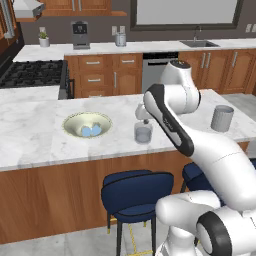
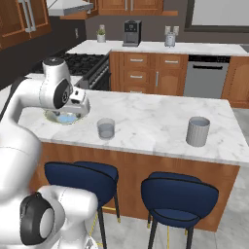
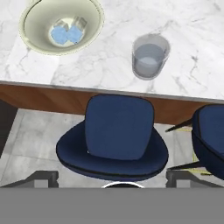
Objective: There are four ice cubes in the ice bowl. Place two ice cubes in each glass of water.
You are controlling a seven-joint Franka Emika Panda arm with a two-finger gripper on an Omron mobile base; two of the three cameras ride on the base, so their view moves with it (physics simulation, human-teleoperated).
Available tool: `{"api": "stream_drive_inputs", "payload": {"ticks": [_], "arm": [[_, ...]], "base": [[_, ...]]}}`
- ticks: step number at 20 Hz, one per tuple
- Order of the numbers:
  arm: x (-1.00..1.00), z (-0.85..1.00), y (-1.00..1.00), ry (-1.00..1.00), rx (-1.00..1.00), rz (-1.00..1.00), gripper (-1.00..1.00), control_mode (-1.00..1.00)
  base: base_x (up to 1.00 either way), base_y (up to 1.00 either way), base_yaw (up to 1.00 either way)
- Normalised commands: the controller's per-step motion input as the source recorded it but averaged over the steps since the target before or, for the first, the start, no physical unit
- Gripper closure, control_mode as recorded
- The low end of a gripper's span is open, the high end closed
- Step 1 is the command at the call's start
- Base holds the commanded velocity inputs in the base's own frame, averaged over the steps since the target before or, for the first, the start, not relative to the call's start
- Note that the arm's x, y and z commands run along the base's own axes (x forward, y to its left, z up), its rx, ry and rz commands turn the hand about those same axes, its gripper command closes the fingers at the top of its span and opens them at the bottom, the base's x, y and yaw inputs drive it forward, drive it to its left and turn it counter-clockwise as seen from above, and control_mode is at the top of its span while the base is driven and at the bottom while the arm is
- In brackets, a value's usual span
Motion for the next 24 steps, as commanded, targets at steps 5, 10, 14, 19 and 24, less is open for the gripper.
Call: {"api": "stream_drive_inputs", "payload": {"ticks": [5, 10, 14, 19, 24], "arm": [[0.21, 0.0, 0.47, 0.0, 0.0, 0.01, -1.0, -1.0], [0.32, 0.0, 0.42, 0.0, 0.0, 0.0, -1.0, -1.0], [0.33, 0.0, 0.44, 0.0, 0.0, 0.0, -1.0, -1.0], [0.35, -0.05, 0.43, 0.0, 0.0, 0.0, -1.0, -1.0], [0.39, -0.22, 0.39, 0.02, 0.0, 0.0, -1.0, -1.0]], "base": [[0.0, 0.0, 0.0], [0.0, 0.0, 0.0], [0.0, 0.0, 0.0], [0.0, 0.0, 0.0], [0.0, 0.0, 0.0]]}}
